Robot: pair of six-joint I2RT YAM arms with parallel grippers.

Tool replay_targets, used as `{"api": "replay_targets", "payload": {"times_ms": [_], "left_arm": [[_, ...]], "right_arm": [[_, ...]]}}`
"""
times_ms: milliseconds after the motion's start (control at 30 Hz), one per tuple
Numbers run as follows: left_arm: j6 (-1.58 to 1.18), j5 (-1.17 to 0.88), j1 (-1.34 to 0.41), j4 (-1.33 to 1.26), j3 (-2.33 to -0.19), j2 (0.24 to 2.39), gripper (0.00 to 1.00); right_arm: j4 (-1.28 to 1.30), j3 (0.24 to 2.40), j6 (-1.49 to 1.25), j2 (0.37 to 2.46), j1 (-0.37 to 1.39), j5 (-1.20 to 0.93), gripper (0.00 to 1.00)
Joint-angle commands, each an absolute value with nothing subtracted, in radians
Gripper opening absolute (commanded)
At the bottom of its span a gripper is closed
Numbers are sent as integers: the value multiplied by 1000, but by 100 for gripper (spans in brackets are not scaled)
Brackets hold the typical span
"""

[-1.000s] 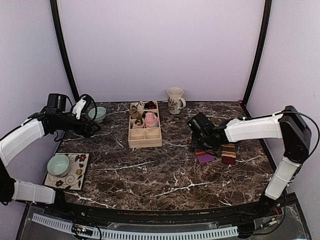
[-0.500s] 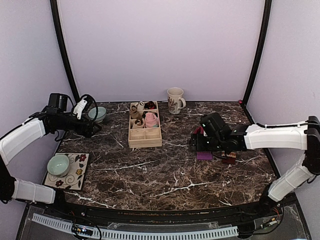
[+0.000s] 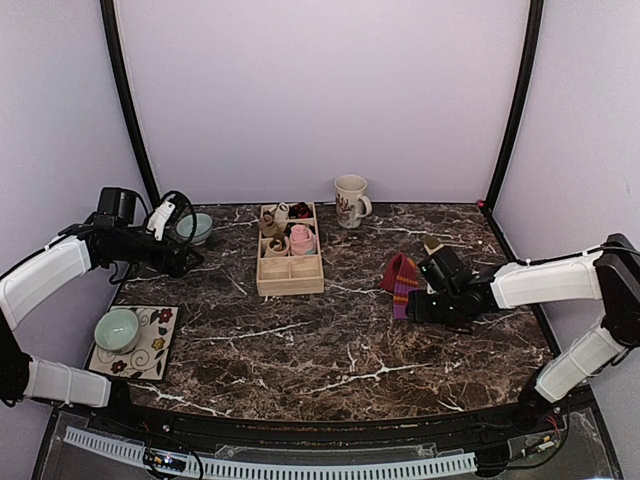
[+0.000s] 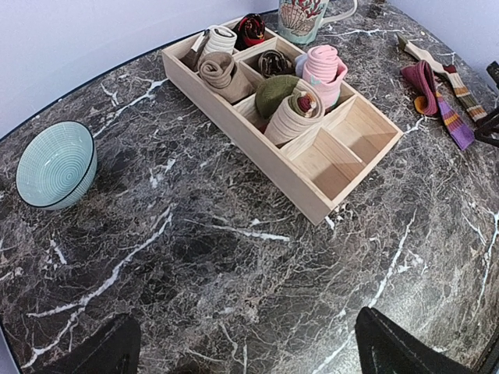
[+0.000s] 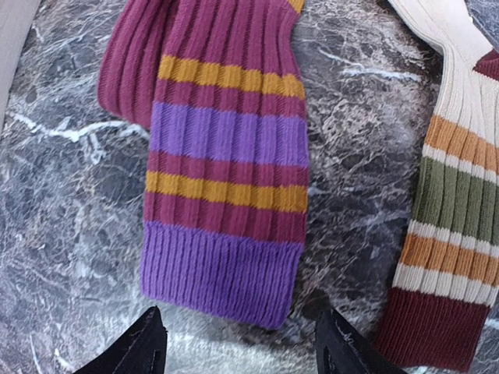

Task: Roll the socks
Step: Flatten out the sock at the center of the board.

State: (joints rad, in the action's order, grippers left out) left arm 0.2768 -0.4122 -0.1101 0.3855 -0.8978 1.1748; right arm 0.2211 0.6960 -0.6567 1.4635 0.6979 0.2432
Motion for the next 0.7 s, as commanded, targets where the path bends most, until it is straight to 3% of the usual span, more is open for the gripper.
{"api": "replay_targets", "payload": {"times_ms": [0,433,500,667], "left_arm": [[279,-436,-116,416,-925,1166,99],[278,-427,-117,410,-923,1167,99],[276,-426,-117,410,-924,1167,99],[278,-418,-117,408,-921,1167,99]], "right_arm": [[171,744,-630,1501,676,234,64],[146,746,-637,1653,672,260,51],[141,743,-641,1654,672,255,45],[148,771,-648,1638,675,240,13]]}}
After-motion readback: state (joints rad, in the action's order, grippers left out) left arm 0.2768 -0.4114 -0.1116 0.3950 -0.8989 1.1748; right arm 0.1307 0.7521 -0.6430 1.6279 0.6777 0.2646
